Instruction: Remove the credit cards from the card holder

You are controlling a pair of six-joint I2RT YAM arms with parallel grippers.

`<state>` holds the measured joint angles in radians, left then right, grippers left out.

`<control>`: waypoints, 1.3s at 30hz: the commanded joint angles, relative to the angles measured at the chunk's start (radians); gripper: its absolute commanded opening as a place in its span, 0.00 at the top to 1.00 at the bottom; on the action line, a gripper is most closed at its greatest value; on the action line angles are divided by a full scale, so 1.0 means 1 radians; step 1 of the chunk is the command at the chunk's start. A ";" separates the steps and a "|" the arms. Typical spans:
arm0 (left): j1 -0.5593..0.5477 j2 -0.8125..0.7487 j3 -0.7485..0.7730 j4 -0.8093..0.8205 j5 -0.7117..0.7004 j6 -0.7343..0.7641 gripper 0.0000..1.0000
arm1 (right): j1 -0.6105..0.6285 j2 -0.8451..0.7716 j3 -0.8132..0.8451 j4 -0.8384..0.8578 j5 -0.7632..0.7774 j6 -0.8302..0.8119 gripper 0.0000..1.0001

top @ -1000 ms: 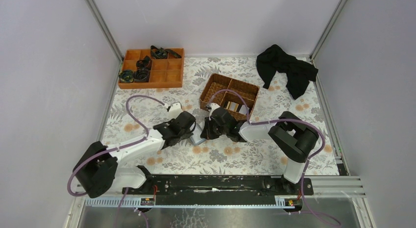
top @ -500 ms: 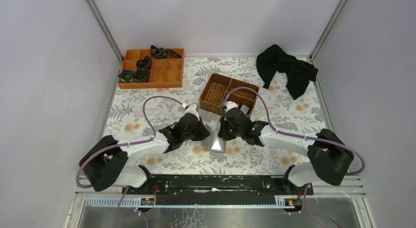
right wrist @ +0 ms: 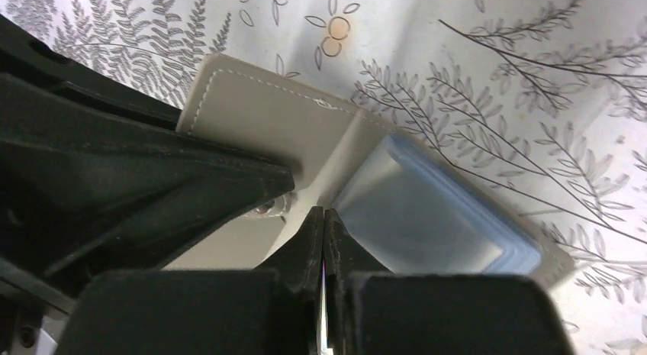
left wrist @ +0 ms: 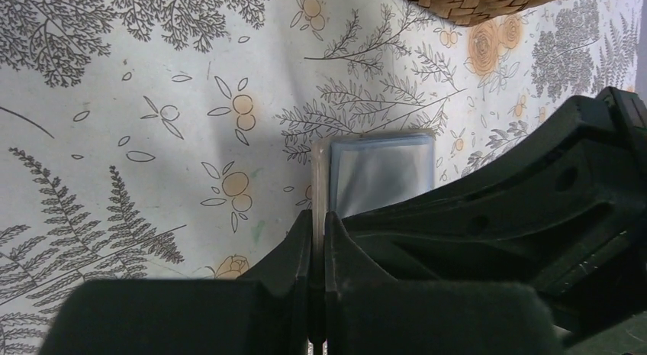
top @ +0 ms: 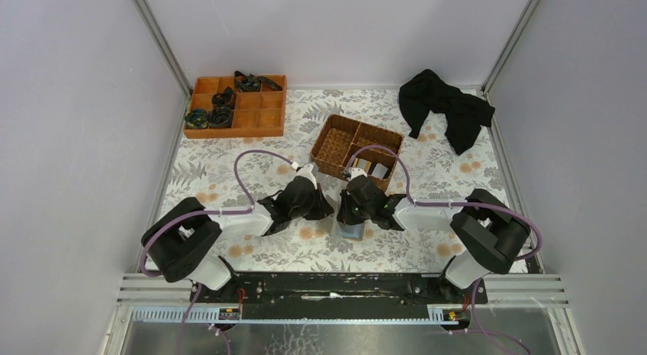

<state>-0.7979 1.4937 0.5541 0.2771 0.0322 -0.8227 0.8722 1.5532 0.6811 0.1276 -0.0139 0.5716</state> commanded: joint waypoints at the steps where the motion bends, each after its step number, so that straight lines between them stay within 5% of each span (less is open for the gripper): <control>1: -0.003 -0.019 -0.002 -0.081 -0.063 0.040 0.93 | -0.004 0.070 -0.055 0.057 -0.033 0.046 1.00; 6: -0.004 -0.027 0.050 -0.277 -0.203 0.092 0.23 | -0.005 0.090 -0.060 0.075 -0.039 0.045 1.00; 8: -0.003 -0.032 0.072 -0.341 -0.260 0.103 0.11 | -0.004 0.104 -0.057 0.084 -0.045 0.047 1.00; 11: -0.003 -0.073 0.098 -0.391 -0.297 0.108 0.08 | -0.005 0.142 -0.059 0.101 -0.056 0.053 1.00; 22: -0.005 -0.161 0.058 -0.231 -0.016 -0.001 0.24 | -0.006 0.154 -0.066 0.139 -0.076 0.068 1.00; 26: 0.000 -0.121 0.017 -0.143 -0.012 -0.024 0.87 | -0.009 0.146 -0.075 0.142 -0.077 0.071 1.00; 28: 0.015 -0.081 0.013 -0.100 0.026 -0.014 1.00 | -0.010 0.140 -0.084 0.147 -0.076 0.073 1.00; 33: 0.030 0.027 0.003 -0.018 0.110 -0.038 1.00 | -0.014 0.120 -0.104 0.155 -0.077 0.076 1.00; 39: 0.048 0.116 0.066 -0.191 -0.069 0.047 1.00 | -0.016 0.039 -0.119 0.134 -0.074 0.077 1.00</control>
<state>-0.7681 1.5501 0.5865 0.1631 0.0784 -0.8417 0.8608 1.6299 0.6041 0.4053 -0.0937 0.6636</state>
